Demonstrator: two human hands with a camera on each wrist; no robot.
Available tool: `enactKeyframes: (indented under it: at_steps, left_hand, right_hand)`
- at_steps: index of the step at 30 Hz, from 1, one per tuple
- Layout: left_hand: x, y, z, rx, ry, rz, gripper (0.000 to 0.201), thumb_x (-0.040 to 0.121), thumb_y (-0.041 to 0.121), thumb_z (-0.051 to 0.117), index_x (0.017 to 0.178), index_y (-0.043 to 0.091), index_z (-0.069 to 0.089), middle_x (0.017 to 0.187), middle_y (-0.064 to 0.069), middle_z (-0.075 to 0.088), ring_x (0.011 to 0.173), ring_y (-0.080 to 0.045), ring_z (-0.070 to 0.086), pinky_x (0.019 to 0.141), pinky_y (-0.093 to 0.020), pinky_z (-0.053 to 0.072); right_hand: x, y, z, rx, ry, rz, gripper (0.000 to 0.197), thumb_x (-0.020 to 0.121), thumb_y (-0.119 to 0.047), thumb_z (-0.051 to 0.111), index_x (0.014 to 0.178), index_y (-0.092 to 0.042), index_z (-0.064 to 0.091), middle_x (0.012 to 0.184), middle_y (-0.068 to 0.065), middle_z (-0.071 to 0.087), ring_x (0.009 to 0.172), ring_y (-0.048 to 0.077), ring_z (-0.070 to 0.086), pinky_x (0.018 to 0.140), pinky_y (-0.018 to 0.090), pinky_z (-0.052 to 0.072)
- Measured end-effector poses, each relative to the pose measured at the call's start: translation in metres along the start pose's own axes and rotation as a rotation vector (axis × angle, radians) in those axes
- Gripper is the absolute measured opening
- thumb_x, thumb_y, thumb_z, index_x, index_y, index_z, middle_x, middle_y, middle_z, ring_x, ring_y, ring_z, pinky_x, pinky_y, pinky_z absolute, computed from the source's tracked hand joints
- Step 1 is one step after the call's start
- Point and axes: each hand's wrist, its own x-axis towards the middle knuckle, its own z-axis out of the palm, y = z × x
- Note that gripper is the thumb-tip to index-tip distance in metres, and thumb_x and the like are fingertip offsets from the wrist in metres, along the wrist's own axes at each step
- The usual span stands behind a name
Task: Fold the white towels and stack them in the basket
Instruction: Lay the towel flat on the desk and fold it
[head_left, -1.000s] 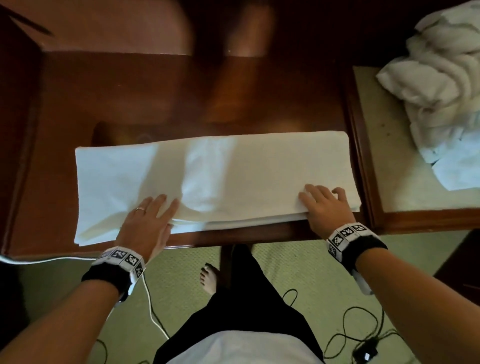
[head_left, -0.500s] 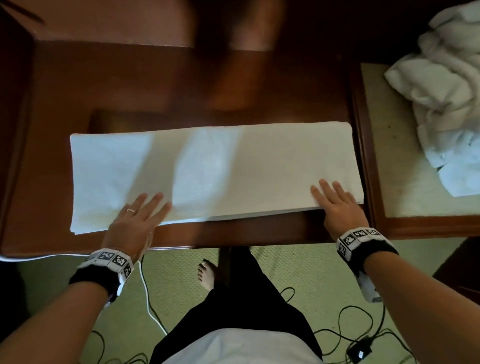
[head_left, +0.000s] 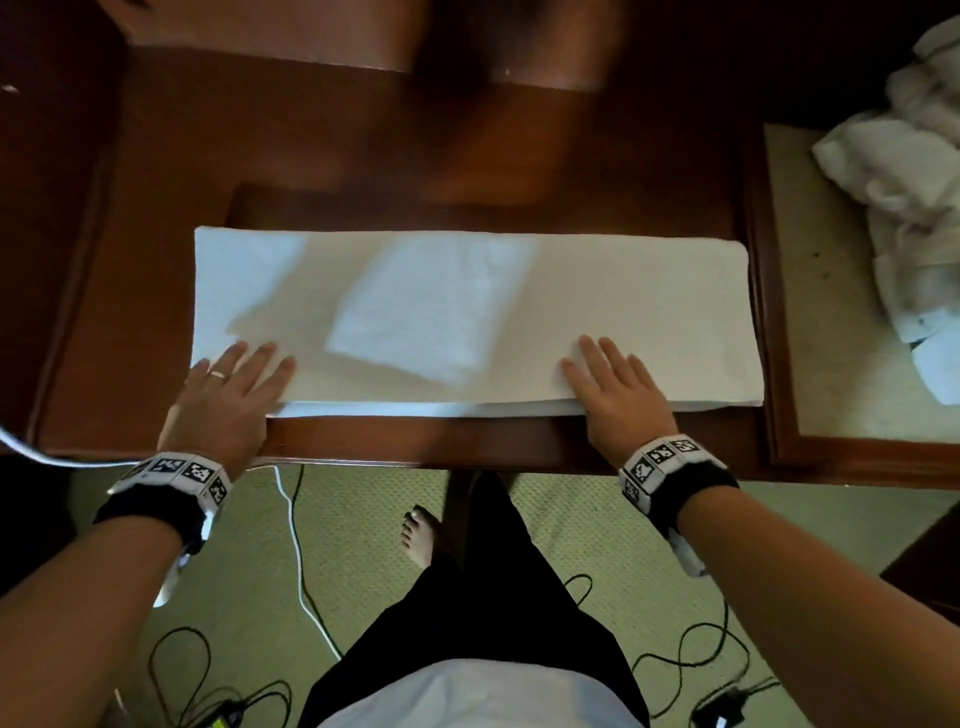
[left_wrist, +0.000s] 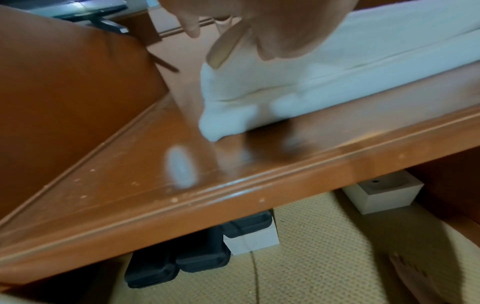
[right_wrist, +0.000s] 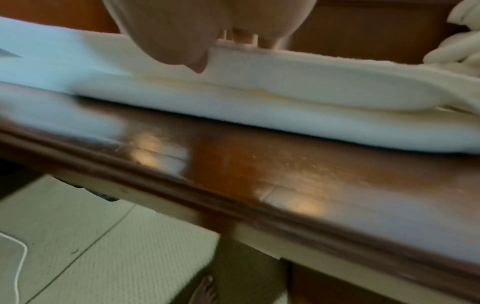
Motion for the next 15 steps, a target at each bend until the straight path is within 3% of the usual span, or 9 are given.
enactKeyframes:
  at_steps: [2, 3, 4, 6, 8, 10, 12, 15]
  left_hand:
    - [-0.003, -0.011, -0.008, 0.038, 0.033, -0.038, 0.07, 0.077, -0.002, 0.046, 0.145, 0.014, 0.05, 0.155, -0.013, 0.043, 0.145, -0.042, 0.03, 0.121, -0.048, -0.008]
    - [-0.007, -0.017, -0.01, 0.039, 0.016, -0.064, 0.072, 0.077, -0.002, 0.044, 0.146, 0.017, 0.05, 0.156, -0.01, 0.042, 0.148, -0.039, 0.027, 0.12, -0.043, -0.013]
    - [-0.011, -0.021, -0.01, 0.032, -0.04, -0.084, 0.072, 0.079, -0.003, 0.044, 0.147, 0.02, 0.048, 0.157, -0.008, 0.042, 0.148, -0.037, 0.028, 0.12, -0.043, -0.011]
    - [-0.02, -0.019, -0.009, 0.034, -0.216, -0.138, 0.073, 0.085, -0.002, 0.053, 0.152, 0.026, 0.042, 0.16, -0.002, 0.036, 0.147, -0.034, 0.033, 0.122, -0.05, 0.008]
    - [-0.023, -0.013, -0.01, 0.044, -0.299, -0.204, 0.063, 0.089, 0.02, 0.054, 0.151, 0.026, 0.045, 0.161, 0.002, 0.034, 0.146, -0.031, 0.035, 0.118, -0.055, 0.021]
    - [-0.018, -0.002, -0.019, -0.006, -0.278, -0.236, 0.062, 0.084, 0.039, 0.044, 0.142, 0.021, 0.056, 0.157, -0.003, 0.042, 0.144, -0.033, 0.037, 0.116, -0.056, 0.024]
    - [-0.003, 0.013, -0.026, -0.068, -0.207, -0.224, 0.061, 0.087, 0.043, 0.038, 0.136, 0.015, 0.06, 0.153, -0.012, 0.046, 0.141, -0.038, 0.039, 0.113, -0.058, 0.028]
    - [0.034, 0.055, -0.03, -0.116, -0.196, -0.171, 0.059, 0.101, 0.046, 0.028, 0.151, 0.018, 0.042, 0.161, -0.014, 0.032, 0.146, -0.038, 0.032, 0.115, -0.058, 0.032]
  right_hand:
    - [0.007, -0.011, 0.003, 0.044, -0.003, -0.042, 0.056, 0.075, -0.001, 0.044, 0.128, -0.008, 0.061, 0.14, 0.018, 0.055, 0.126, 0.045, 0.053, 0.093, 0.058, 0.051]
    - [0.005, -0.011, 0.005, 0.051, -0.024, -0.056, 0.055, 0.077, -0.002, 0.041, 0.127, -0.009, 0.062, 0.138, 0.017, 0.057, 0.124, 0.045, 0.054, 0.091, 0.057, 0.052]
    - [-0.001, -0.01, 0.007, 0.049, -0.051, -0.078, 0.055, 0.077, -0.002, 0.043, 0.129, -0.01, 0.061, 0.139, 0.016, 0.056, 0.125, 0.044, 0.053, 0.09, 0.056, 0.053]
    - [-0.016, -0.009, 0.01, 0.032, -0.053, -0.146, 0.051, 0.081, -0.006, 0.05, 0.131, -0.011, 0.059, 0.144, 0.015, 0.052, 0.131, 0.043, 0.048, 0.093, 0.054, 0.051]
    - [-0.022, -0.012, 0.008, 0.067, -0.033, -0.155, 0.045, 0.088, -0.019, 0.046, 0.129, -0.011, 0.06, 0.146, 0.014, 0.05, 0.134, 0.041, 0.046, 0.095, 0.053, 0.05]
    - [-0.016, -0.018, 0.005, 0.135, 0.049, -0.114, 0.042, 0.091, -0.026, 0.044, 0.124, -0.01, 0.063, 0.143, 0.014, 0.053, 0.13, 0.039, 0.05, 0.094, 0.052, 0.05]
    - [-0.002, -0.029, -0.001, 0.163, 0.091, -0.056, 0.041, 0.094, -0.028, 0.045, 0.127, -0.012, 0.061, 0.145, 0.014, 0.051, 0.129, 0.038, 0.05, 0.094, 0.052, 0.05]
    - [0.018, -0.05, -0.003, 0.108, -0.042, 0.051, 0.048, 0.102, -0.034, 0.039, 0.149, -0.029, 0.037, 0.163, 0.011, 0.017, 0.147, 0.039, 0.022, 0.11, 0.054, 0.033]
